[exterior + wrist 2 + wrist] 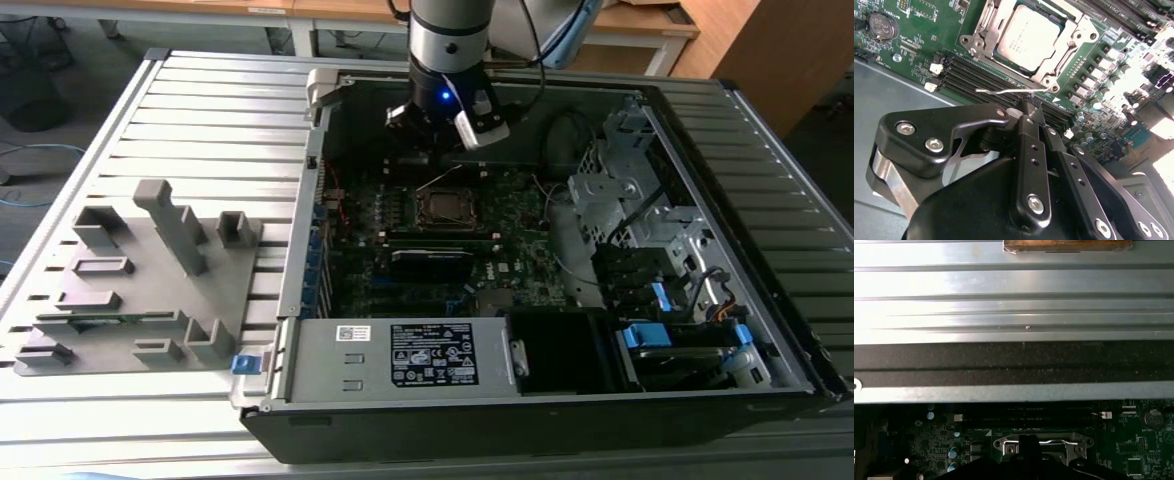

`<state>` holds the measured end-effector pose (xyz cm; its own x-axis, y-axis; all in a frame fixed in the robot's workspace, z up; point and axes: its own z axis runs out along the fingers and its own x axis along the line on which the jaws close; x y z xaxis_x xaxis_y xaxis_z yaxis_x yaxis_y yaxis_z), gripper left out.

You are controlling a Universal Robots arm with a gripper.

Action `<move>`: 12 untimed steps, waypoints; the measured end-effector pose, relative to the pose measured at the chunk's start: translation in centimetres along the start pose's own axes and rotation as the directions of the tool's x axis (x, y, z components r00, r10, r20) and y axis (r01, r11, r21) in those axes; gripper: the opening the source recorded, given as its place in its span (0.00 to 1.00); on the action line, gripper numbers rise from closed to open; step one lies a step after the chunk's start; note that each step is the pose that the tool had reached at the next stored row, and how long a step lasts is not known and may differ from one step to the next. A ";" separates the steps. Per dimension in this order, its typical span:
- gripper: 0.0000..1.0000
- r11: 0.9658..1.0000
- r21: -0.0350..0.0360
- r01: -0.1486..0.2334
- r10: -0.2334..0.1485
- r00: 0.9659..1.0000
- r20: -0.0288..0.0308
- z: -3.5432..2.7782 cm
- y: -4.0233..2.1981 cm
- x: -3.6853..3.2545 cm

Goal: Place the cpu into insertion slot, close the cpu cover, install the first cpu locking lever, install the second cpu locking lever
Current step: 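Install the first cpu locking lever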

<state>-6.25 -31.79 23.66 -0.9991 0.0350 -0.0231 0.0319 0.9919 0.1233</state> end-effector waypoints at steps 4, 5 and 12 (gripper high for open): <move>0.11 1.000 0.000 0.000 0.000 1.000 0.000 0.13 0.26 -0.05; 0.11 1.000 0.000 0.000 0.000 1.000 0.000 0.18 0.32 -0.09; 0.11 1.000 0.000 0.000 0.000 1.000 0.000 0.57 0.54 -0.54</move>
<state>-5.68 -31.20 23.18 -0.9991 0.0351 -0.0231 0.0320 0.9918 0.1236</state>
